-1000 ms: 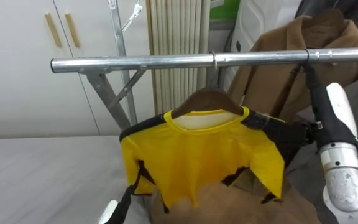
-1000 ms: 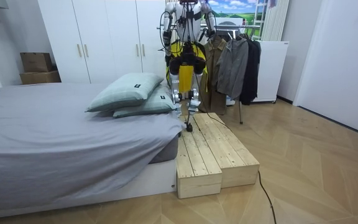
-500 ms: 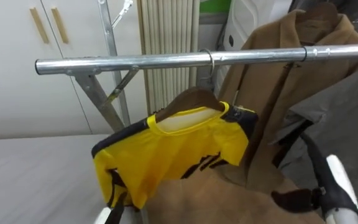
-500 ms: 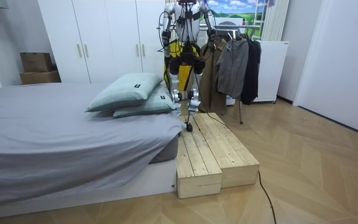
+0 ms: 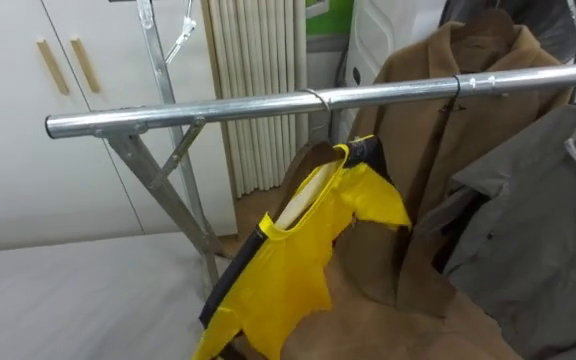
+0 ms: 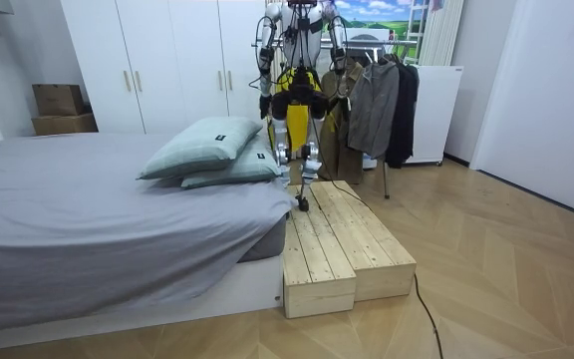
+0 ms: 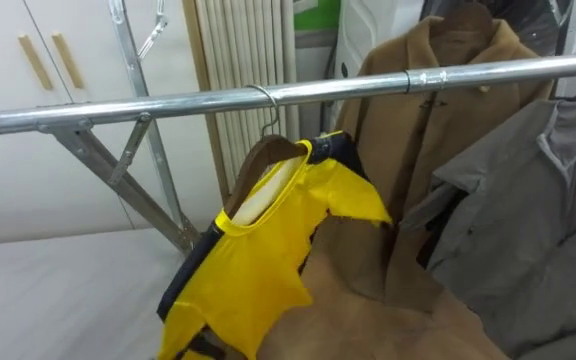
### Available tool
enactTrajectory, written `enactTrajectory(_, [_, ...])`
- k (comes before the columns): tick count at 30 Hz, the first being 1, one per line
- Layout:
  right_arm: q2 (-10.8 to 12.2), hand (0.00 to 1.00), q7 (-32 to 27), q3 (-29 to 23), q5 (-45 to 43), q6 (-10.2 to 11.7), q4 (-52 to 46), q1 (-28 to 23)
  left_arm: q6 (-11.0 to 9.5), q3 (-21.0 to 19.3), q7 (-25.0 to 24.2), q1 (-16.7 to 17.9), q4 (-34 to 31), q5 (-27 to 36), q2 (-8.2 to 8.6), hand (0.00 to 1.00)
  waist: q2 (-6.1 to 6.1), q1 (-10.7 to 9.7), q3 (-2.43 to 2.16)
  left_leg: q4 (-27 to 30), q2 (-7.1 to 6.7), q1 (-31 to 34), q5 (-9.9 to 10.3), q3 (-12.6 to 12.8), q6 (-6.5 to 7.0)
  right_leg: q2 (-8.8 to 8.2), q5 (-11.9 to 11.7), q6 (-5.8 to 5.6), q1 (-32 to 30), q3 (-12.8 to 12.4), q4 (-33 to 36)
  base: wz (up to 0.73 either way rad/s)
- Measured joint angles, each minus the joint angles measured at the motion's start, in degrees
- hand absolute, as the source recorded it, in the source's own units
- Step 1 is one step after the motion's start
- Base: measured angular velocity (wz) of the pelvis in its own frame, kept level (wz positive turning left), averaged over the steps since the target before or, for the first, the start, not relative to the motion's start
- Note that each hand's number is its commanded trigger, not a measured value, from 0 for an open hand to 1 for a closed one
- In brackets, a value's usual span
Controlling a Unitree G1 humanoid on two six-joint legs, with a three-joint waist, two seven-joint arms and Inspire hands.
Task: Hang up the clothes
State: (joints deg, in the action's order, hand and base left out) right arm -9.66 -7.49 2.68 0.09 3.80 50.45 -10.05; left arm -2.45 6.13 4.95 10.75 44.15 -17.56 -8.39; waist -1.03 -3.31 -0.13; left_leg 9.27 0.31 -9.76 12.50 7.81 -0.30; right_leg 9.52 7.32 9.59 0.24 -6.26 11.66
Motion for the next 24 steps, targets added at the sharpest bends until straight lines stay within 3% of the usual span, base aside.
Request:
enactTrajectory(5, [1.1, 0.0, 2.7, 0.0, 9.5, 0.0, 9.2, -0.7, -0.6, -1.9, 1.2, -0.2, 8.7, 1.7, 0.67, 0.0, 0.44, 0.2, 0.21, -0.8, 0.08, -0.6, 0.0, 0.0, 0.0, 0.11, -0.2, 0.22, 0.1, -0.1, 0.0, -0.11])
enactTrajectory(9, [2.0, 0.0, 4.5, -0.3, 13.6, -0.1, 14.3, -0.8, -0.9, -4.3, 1.4, -0.4, 13.0, 2.4, 1.01, 0.0, 0.45, -0.9, 0.36, -1.1, 0.27, -0.9, 0.0, 0.1, 0.0, 0.35, -0.2, 0.22, 0.0, -0.1, -0.1, -0.02])
enactTrajectory(14, [2.7, 0.0, 5.1, -3.0, 14.4, -0.2, 18.5, -1.0, -1.3, -8.4, 3.0, 0.1, 14.2, 2.4, 2.98, 0.0, 0.52, -1.2, 0.33, -1.1, 0.29, -1.1, 0.0, 0.1, 0.01, 0.53, -0.2, 0.24, 0.1, -0.8, -0.1, -0.07])
enactTrajectory(24, [2.9, 0.0, 3.7, -5.1, 12.1, -4.0, 21.0, -0.9, -1.5, -10.6, 3.4, -0.3, 17.9, 2.5, 3.46, 0.0, 0.99, -1.0, 0.25, -1.1, 0.29, -2.1, 0.0, 0.0, 0.01, 0.79, -0.3, 0.28, 0.8, -1.6, 0.0, -0.05])
